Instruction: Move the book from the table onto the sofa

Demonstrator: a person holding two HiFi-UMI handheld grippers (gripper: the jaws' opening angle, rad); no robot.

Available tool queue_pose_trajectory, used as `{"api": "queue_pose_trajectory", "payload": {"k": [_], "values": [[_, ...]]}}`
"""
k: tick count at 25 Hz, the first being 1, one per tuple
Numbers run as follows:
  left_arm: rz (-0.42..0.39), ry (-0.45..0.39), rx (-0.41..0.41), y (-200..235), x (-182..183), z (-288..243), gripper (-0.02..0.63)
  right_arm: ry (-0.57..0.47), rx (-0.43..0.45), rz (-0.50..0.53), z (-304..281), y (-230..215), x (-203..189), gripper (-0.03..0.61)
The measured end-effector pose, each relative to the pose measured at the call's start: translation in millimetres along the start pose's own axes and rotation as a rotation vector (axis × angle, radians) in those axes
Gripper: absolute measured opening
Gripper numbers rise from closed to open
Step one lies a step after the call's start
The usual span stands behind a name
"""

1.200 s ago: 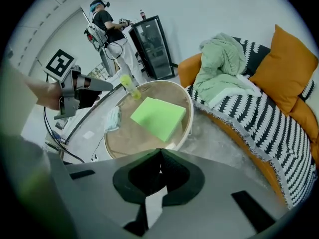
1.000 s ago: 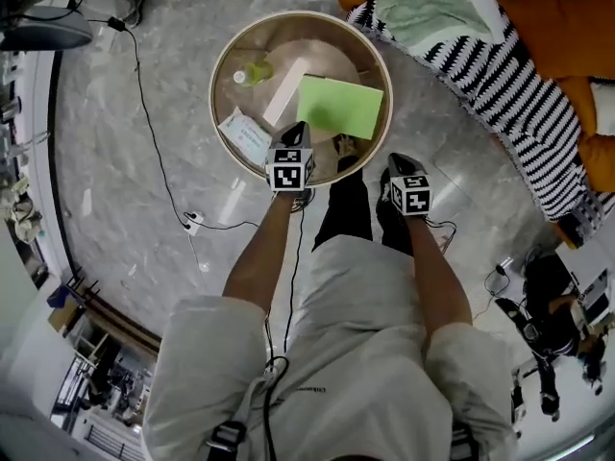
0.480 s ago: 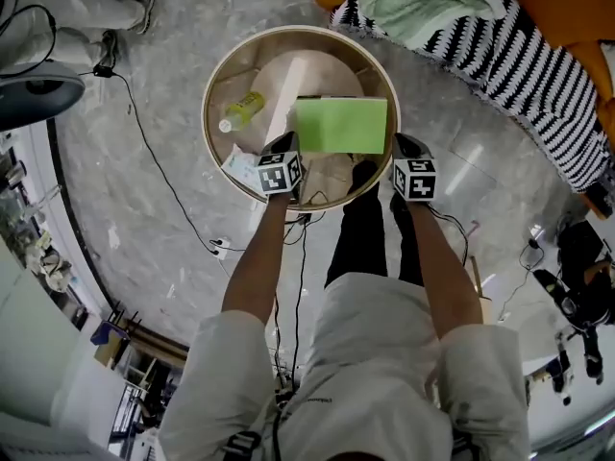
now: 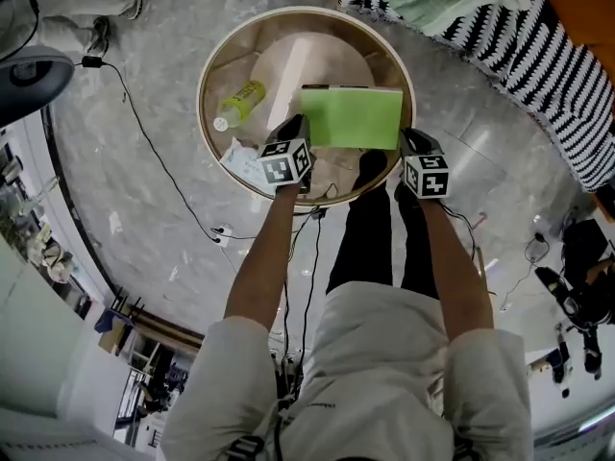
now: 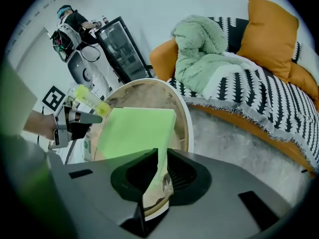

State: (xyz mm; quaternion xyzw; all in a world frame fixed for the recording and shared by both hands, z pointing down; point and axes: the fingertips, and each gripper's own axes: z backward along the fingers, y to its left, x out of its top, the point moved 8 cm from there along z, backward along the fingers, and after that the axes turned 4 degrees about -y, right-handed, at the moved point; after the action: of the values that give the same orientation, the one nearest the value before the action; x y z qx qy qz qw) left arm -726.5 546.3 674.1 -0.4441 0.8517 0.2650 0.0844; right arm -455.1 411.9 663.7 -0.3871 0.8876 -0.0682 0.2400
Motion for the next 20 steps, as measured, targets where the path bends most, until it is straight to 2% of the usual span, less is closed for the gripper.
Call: {"api": "queue_pose_trajectory", "payload": {"k": [1,3,6,8,13,20], "values": [[-0.009,0.008,-0.002,1,-2,-2,0.046,-0.004,0.003,-0.023,-2,-2,-1,0.033],[-0.021,0.023,-0.018,3,-4,-9,0.102,-0.006,0.017,-0.053,-9,-7,-1,0.127],[-0.013,0.029,-0.057,4,-5,-18,0.142,-0.013,0.050,-0.079,-18,-12,1,0.162],[-0.009,0.042,-0.091,3,-7,-22,0.209,-0.020,0.073,-0.116,-22,-14,2,0.219],[-0.028,0.062,-0.088,7,-11,-28,0.236,-0.033,0.095,-0.159,-32,-10,1,0.229],[-0.024,0.056,-0.120,1,-15,-32,0.238,-0.034,0.069,-0.179,-40,-10,-6,0.227]]}}
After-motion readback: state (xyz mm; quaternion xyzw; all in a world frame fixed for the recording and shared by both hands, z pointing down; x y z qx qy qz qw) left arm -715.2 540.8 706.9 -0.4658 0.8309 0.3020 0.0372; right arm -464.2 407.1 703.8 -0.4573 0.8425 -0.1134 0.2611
